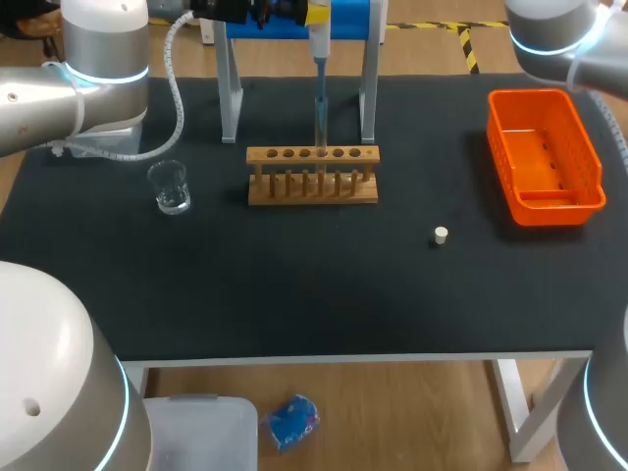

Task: Invert the test tube, pick up the pipette, mount the tip to pipette, aspirate from beaker and dispense into the tube, eject the tip, return the pipette, and cap with the stopper.

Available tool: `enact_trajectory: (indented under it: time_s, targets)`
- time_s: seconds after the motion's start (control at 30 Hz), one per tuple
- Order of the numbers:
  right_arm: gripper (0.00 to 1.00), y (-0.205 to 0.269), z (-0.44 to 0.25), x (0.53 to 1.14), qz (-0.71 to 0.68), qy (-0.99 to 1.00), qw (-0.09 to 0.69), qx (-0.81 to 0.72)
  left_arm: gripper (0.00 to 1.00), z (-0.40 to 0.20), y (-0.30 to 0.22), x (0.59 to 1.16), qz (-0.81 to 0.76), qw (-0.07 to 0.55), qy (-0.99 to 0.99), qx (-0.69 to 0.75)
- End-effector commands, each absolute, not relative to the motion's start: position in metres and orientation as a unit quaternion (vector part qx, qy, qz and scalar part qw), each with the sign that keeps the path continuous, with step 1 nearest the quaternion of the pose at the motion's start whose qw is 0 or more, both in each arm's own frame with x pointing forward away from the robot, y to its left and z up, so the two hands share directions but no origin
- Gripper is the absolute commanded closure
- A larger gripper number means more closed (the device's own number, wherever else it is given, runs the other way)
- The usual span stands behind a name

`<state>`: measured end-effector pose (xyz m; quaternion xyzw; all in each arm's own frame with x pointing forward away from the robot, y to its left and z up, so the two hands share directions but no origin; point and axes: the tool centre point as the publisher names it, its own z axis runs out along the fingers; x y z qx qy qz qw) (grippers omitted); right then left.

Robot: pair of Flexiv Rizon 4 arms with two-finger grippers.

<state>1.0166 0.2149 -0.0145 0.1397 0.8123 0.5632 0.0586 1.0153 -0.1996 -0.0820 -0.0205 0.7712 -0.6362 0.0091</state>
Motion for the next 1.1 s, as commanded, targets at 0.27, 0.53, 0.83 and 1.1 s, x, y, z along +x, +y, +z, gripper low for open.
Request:
enact_trajectory:
  time_s: [0.27,0.53,0.83,1.1]
  targets:
    - [1.0,0.214,-0.027,1.012,0.566,0.809,0.055,0.146,1.0,-0.079,-0.2,1.015,-0.636,0.011,0.771,-0.021]
    - [1.0,0.214,-0.031,1.011,0.566,0.809,0.052,0.15,1.0,-0.079,-0.2,1.015,-0.636,0.011,0.771,-0.021]
    - [1.0,0.213,-0.026,1.011,0.567,0.808,0.056,0.148,1.0,-0.079,-0.2,1.015,-0.636,0.011,0.771,-0.021]
    - [1.0,0.213,-0.02,1.01,0.571,0.806,0.061,0.146,1.0,-0.079,-0.2,1.015,-0.636,0.011,0.771,-0.021]
